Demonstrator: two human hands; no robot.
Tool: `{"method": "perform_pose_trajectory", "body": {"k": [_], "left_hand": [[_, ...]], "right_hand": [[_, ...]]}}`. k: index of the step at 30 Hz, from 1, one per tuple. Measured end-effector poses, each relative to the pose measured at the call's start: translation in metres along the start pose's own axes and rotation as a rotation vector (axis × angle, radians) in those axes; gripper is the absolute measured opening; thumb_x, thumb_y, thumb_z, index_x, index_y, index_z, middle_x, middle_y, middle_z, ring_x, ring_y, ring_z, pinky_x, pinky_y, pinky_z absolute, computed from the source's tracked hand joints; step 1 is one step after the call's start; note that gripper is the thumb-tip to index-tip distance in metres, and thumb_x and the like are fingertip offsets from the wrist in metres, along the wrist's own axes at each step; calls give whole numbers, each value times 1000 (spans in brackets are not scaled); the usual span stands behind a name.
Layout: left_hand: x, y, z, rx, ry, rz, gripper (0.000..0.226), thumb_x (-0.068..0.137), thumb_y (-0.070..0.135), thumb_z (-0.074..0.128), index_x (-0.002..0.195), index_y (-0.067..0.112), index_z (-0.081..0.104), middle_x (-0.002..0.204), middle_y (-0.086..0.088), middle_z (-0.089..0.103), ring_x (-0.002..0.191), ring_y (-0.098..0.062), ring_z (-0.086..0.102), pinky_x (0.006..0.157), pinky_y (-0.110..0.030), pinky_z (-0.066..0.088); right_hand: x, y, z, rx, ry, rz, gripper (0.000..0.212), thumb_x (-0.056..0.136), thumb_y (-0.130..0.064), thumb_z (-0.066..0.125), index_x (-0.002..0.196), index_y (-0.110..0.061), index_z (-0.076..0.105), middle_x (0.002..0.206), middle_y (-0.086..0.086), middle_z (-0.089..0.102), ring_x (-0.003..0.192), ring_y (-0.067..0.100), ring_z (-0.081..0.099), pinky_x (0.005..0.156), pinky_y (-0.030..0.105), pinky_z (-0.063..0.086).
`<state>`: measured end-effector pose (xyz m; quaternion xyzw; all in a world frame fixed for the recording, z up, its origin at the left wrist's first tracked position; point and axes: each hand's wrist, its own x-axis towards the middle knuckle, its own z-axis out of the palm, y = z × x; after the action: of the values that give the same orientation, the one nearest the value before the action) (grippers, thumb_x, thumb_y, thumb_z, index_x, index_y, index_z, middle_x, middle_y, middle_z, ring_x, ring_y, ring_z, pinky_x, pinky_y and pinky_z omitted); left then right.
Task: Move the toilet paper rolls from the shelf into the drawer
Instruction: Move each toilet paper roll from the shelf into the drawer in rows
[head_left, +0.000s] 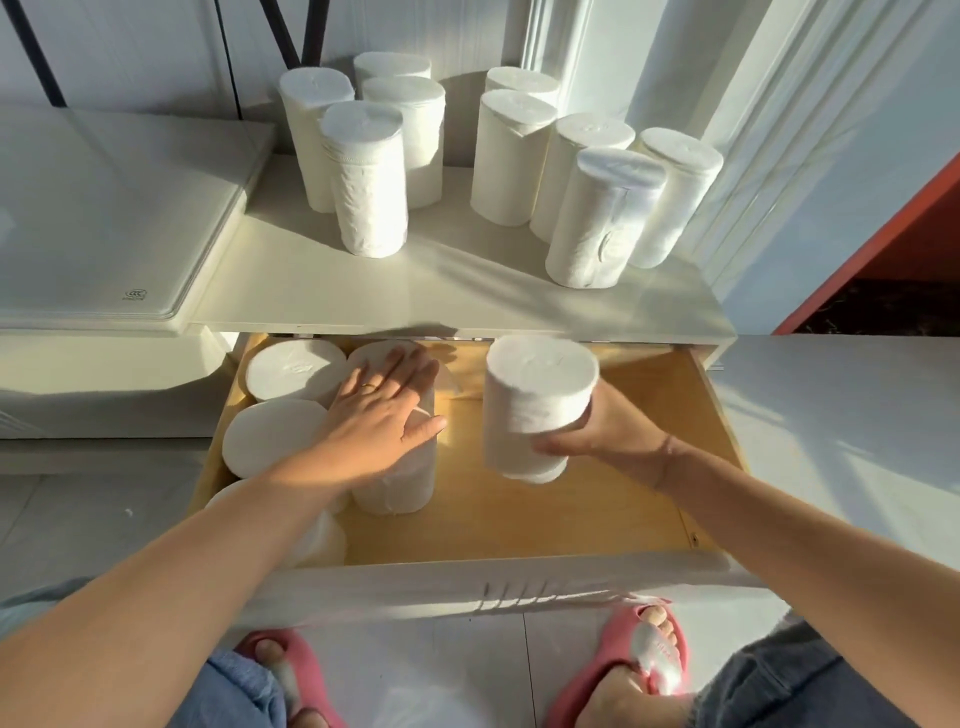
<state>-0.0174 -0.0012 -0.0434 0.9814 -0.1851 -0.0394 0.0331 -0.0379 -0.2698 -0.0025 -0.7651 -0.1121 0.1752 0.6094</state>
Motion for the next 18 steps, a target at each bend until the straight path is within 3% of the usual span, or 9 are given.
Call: {"method": "perform_pose_trajectory", "body": {"k": [2,5,9,12,15,18], "left_hand": [[-2,-3,-1,9,2,27,103,61,78,-27,149,29,-5,154,9,-17,142,-11,-17,113,-38,-14],[-9,-11,0,-46,33,37,99,64,79,-23,148,31,-5,155,12,-16,138,-4,-22,109,-31,-22],[-14,-18,2,-45,36,30,92,67,79,-20,147,35,-8,153,16,-18,139,-4,-21,110,-31,-19],[-15,-20,1,-81,23,49,89,70,79,-14,147,34,-9,150,16,-22,136,-3,-26,110,-32,-19],[-16,-23,-1,-84,3,38,78,82,73,-1,148,32,-8,154,11,-21,137,-6,-27,112,-34,-19],[-21,-25,-6,-95,-30,20,76,84,71,0,148,31,-8,155,9,-21,139,-7,-25,113,-35,-18]], "right_hand": [[11,17,9,-51,-48,62,85,58,4,77,135,-16,46,124,5,63,116,14,59,99,29,49],[25,36,9,-168,-119,135,88,57,1,78,134,-23,45,122,-4,63,113,8,59,93,21,49],[29,55,4,-195,-181,197,90,60,11,80,133,-25,43,120,-9,60,107,1,56,83,12,50],[26,56,-7,-176,-277,287,82,70,14,74,126,-36,43,114,-9,60,106,9,56,81,16,54],[25,47,-26,26,-427,449,86,68,-18,85,138,-39,40,127,-7,57,118,12,53,96,38,46],[30,38,-27,195,-401,601,88,53,-59,85,132,-41,49,129,-13,57,123,9,49,102,51,43]]}}
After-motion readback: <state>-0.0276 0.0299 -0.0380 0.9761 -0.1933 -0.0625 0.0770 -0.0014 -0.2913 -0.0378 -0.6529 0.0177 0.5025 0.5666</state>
